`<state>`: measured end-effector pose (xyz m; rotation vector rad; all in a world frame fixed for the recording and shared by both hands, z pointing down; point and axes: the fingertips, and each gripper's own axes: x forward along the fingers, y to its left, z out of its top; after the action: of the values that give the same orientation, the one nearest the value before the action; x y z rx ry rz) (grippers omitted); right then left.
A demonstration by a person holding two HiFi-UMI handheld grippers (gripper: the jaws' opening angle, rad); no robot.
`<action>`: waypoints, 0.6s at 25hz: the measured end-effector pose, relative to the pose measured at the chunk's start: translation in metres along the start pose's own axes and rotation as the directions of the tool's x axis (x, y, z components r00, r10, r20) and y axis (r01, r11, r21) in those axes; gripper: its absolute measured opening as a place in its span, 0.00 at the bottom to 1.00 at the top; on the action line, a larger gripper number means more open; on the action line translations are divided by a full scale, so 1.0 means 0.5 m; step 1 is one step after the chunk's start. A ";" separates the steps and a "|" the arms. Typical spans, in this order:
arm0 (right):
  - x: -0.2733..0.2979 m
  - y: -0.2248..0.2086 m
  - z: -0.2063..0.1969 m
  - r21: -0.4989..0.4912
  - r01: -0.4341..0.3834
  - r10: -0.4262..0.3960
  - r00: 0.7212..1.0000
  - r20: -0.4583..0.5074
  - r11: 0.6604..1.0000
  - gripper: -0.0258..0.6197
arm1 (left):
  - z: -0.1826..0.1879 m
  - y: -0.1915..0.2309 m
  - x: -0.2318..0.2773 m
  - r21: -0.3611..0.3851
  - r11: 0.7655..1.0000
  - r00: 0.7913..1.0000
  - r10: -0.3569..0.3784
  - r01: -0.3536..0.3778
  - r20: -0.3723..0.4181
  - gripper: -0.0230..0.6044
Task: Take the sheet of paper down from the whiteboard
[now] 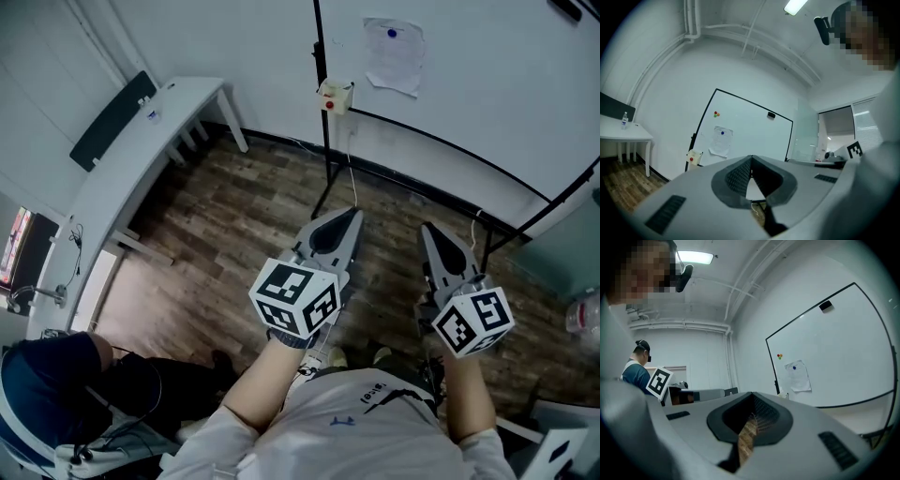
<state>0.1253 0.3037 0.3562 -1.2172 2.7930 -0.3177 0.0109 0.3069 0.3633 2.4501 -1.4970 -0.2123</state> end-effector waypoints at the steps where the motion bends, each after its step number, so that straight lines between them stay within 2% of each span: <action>1: 0.003 0.002 -0.005 0.006 0.002 -0.002 1.000 -0.004 1.000 0.06 | -0.001 0.008 -0.002 -0.003 1.000 1.000 0.003 -0.003 0.000 0.06; 8: 0.035 -0.026 -0.010 0.007 0.023 -0.023 1.000 -0.005 1.000 0.06 | -0.008 0.031 0.029 0.003 1.000 1.000 -0.005 0.005 -0.012 0.06; 15: 0.125 -0.106 0.000 0.013 0.001 -0.002 1.000 0.005 1.000 0.06 | -0.012 0.060 0.135 0.022 1.000 1.000 -0.009 0.009 -0.030 0.06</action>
<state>0.1206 0.2228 0.3687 -1.2158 2.7817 -0.3312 0.0176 0.2347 0.3786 2.4665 -1.4840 -0.1605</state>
